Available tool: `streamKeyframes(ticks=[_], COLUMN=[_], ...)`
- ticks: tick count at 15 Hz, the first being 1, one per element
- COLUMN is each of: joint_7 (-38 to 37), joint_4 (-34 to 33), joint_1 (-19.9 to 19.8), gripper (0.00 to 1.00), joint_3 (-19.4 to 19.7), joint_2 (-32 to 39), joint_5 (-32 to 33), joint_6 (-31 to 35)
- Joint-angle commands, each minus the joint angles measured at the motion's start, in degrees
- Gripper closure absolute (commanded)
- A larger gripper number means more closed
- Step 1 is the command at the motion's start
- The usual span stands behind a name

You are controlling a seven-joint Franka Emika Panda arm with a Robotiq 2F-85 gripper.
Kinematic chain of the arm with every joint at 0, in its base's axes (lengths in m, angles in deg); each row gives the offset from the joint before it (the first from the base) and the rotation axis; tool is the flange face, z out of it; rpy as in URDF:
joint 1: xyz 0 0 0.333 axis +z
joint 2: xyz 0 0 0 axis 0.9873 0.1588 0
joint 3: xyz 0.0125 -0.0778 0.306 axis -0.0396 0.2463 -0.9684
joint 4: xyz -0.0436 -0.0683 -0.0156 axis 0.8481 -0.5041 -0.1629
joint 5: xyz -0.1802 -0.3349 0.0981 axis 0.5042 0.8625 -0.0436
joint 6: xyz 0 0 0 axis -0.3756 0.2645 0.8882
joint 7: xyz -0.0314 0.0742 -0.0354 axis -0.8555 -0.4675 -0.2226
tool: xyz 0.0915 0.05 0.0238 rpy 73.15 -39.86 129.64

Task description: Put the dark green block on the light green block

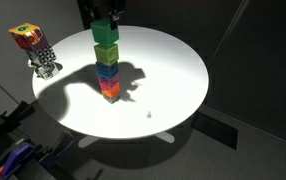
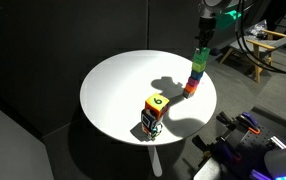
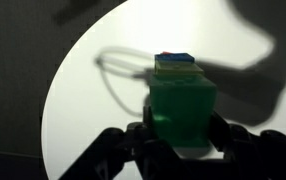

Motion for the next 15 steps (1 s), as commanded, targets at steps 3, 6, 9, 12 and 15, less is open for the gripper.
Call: streamKeyframes(ticks=[3, 6, 9, 12, 15], joint_7=[-1.84, -1.89, -1.9, -1.85, -1.78], joint_4=[-1.5, -1.44, -1.44, -1.39, -1.37], joint_1=[0.58, 0.68, 0.69, 0.68, 0.67], gripper=[0.71, 0.71, 0.71, 0.71, 0.71], joint_3=[-0.08, -0.18, -0.21, -0.21, -0.22], joint_2=[0.58, 0.77, 0.99, 1.06, 1.03], joint_5=[1.79, 1.93, 2.08, 2.24, 2.35], joint_6=[-2.22, -2.26, -2.24, -2.23, -2.38])
